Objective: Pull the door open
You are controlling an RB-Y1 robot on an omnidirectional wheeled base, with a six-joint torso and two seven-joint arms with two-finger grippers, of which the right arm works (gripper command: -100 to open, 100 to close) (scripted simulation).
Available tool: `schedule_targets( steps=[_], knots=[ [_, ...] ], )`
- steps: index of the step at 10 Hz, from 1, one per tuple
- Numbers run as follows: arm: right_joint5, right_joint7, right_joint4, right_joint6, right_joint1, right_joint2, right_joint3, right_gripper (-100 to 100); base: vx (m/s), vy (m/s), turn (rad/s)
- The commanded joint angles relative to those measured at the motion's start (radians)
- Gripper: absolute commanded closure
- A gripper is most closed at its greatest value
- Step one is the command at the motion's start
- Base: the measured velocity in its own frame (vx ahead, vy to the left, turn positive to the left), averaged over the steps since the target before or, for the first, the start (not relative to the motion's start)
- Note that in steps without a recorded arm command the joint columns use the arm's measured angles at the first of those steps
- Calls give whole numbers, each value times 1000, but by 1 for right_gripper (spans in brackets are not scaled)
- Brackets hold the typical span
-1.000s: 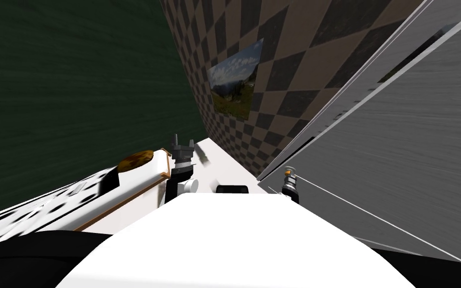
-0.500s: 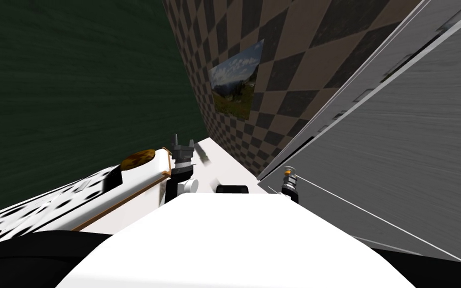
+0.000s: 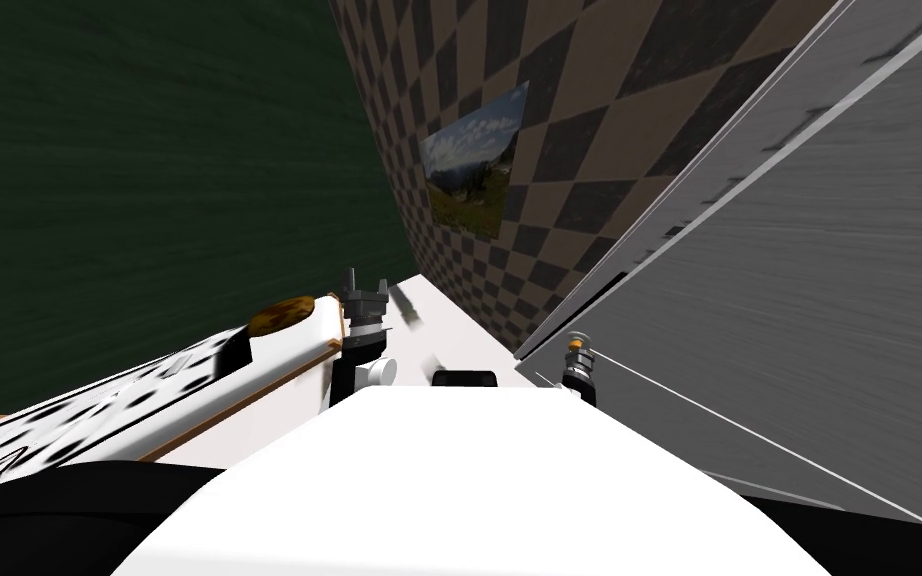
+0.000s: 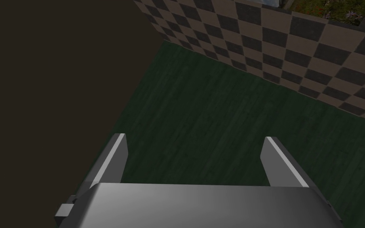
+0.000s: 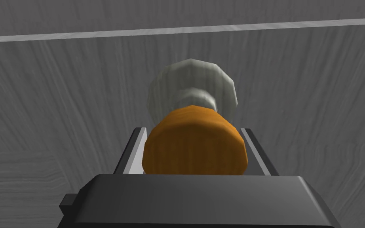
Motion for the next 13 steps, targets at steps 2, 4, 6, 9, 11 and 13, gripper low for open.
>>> schedule_targets(
  steps=[2,4,6,9,11,13],
  knots=[
    [0,-70,-1,0,-3,4,0,100,-31,1,18],
    [0,-113,-2,1,-5,5,-1,100,-28,-1,19],
    [-1,-157,-2,2,-6,6,-1,100,-40,3,29],
    [-1,-237,-4,4,-9,9,-2,100,-30,1,18],
    [-1,-279,-4,5,-11,10,-3,100,-27,0,19],
    [-1,-323,-5,6,-12,12,-4,100,-26,1,19]
  ],
)
